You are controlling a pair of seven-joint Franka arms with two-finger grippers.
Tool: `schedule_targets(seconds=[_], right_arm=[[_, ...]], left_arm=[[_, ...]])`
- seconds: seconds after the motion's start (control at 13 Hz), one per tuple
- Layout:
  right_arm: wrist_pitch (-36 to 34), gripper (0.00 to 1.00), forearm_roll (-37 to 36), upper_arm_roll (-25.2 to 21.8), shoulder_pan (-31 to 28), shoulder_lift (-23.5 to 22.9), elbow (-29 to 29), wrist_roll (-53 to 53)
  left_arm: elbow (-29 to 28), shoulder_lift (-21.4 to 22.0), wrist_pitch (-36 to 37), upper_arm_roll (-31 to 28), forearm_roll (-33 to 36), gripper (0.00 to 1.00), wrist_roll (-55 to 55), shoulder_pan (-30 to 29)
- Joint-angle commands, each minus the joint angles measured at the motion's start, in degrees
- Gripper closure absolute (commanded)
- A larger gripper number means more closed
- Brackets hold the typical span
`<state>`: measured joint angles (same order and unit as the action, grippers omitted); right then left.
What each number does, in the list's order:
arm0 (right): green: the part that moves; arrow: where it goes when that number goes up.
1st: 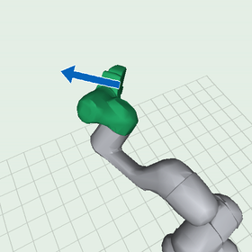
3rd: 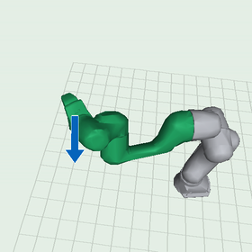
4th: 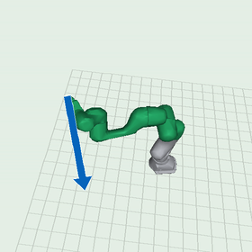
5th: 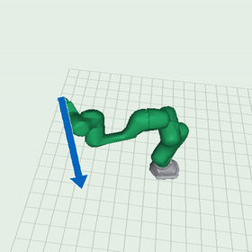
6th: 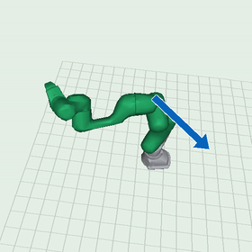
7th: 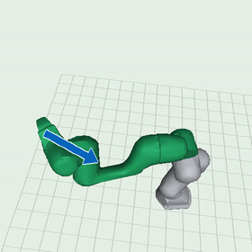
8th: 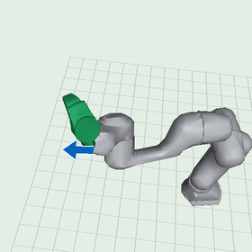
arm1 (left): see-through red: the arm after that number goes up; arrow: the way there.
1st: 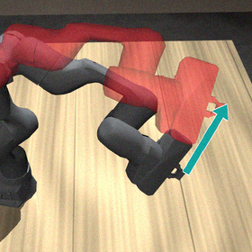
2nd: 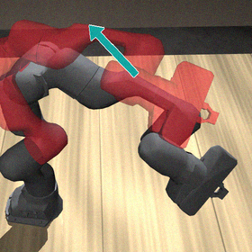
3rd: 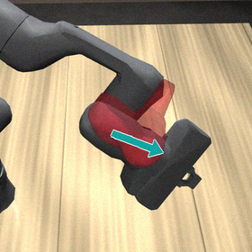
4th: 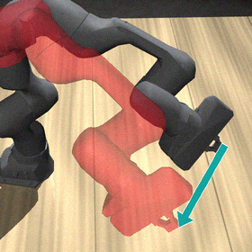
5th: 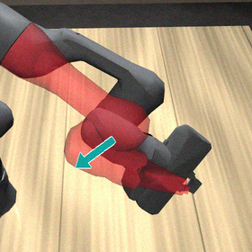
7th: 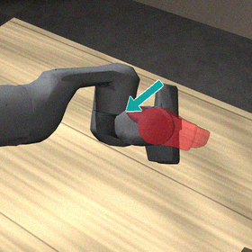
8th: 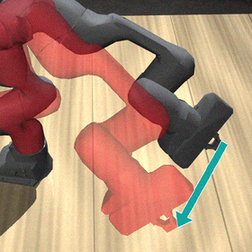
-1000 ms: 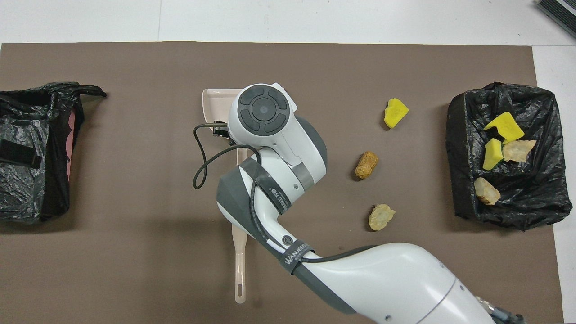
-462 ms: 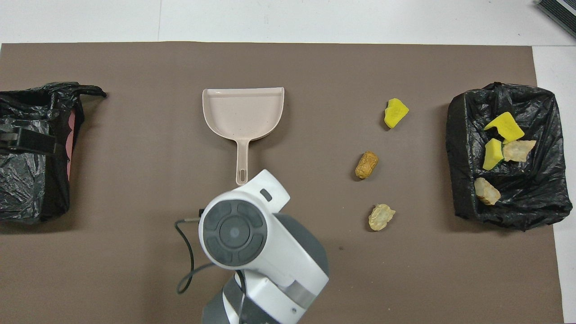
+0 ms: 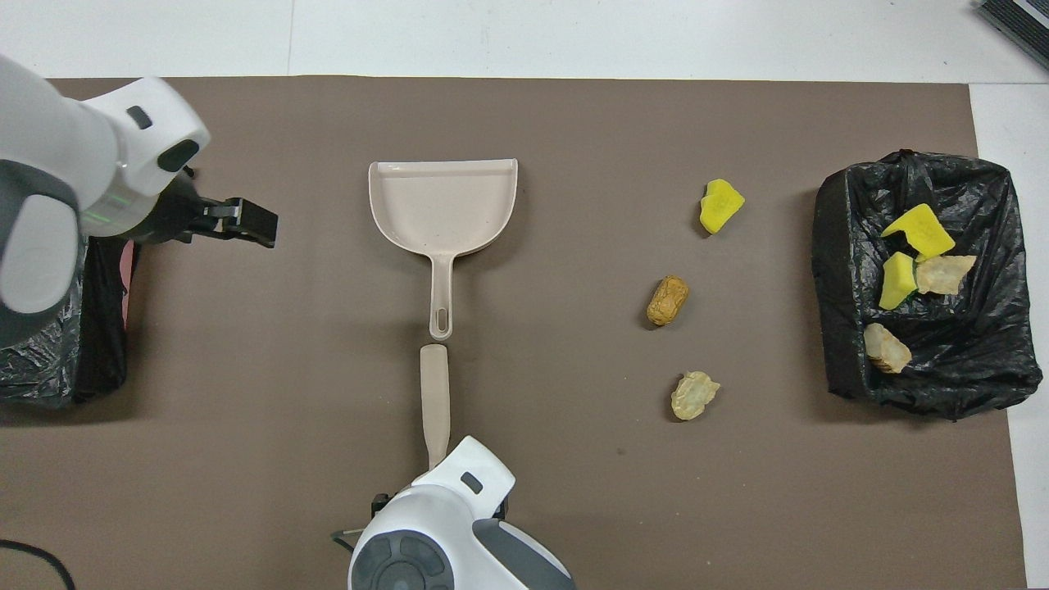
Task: Sweep and dump trash in bin
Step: 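Reach the left gripper toward the dustpan handle, then grasp the dustpan handle with the left gripper and lift it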
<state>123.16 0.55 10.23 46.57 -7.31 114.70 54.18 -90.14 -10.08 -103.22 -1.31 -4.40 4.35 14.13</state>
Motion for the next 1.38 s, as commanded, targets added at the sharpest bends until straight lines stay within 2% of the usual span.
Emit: schedule_targets(seconds=[0.0,0.15,0.31,0.46,0.62,0.85,0.92,1.0,1.08,1.31], right_arm=[[5.67,0.03,1.12,-0.21,1.94,1.07,5.52,0.84],[7.62,0.03,1.12,-0.21,2.48,1.07,7.46,0.49],[8.58,0.05,1.12,-0.21,2.92,0.46,7.55,0.23],[9.02,0.05,1.12,-0.21,2.92,0.28,7.55,-0.91],[10.6,0.07,1.12,-0.21,3.01,-0.51,7.38,-1.44],[13.14,0.15,1.12,-0.3,2.22,-1.56,7.11,-1.97],[13.42,0.17,1.12,-0.3,2.04,-1.65,7.11,-3.01],[13.42,0.2,1.12,-0.3,1.6,-2.0,7.11,-4.5],[13.51,0.23,1.12,-0.3,1.25,-2.01,7.03,-4.87],[13.68,0.25,1.04,-0.3,1.16,-2.7,6.94,-5.31]], left_arm=[[-0.39,-5.19,-6.45,-0.89,-0.52,0.0,3.73,5.53],[-1.61,-8.89,-11.98,-0.89,-0.52,0.0,8.55,9.41],[-7.82,-9.17,-17.25,-0.98,-0.34,0.0,9.54,12.93],[-11.88,-8.91,-18.94,-0.98,-0.43,0.0,10.15,15.3],[-12.6,-8.47,-19.21,-0.89,-0.34,0.0,14.0,15.84],[-14.18,-8.03,-19.91,-0.89,-0.52,0.0,14.72,17.34],[-15.75,-7.42,-21.4,-0.89,-0.52,0.09,14.64,17.43],[-16.55,-7.15,-21.76,-0.89,-0.52,0.33,14.46,17.6],[-16.82,-6.8,-22.03,-0.8,-0.52,0.51,14.46,17.86],[-17.61,-6.45,-22.73,-0.8,-0.52,0.52,14.9,18.13]])
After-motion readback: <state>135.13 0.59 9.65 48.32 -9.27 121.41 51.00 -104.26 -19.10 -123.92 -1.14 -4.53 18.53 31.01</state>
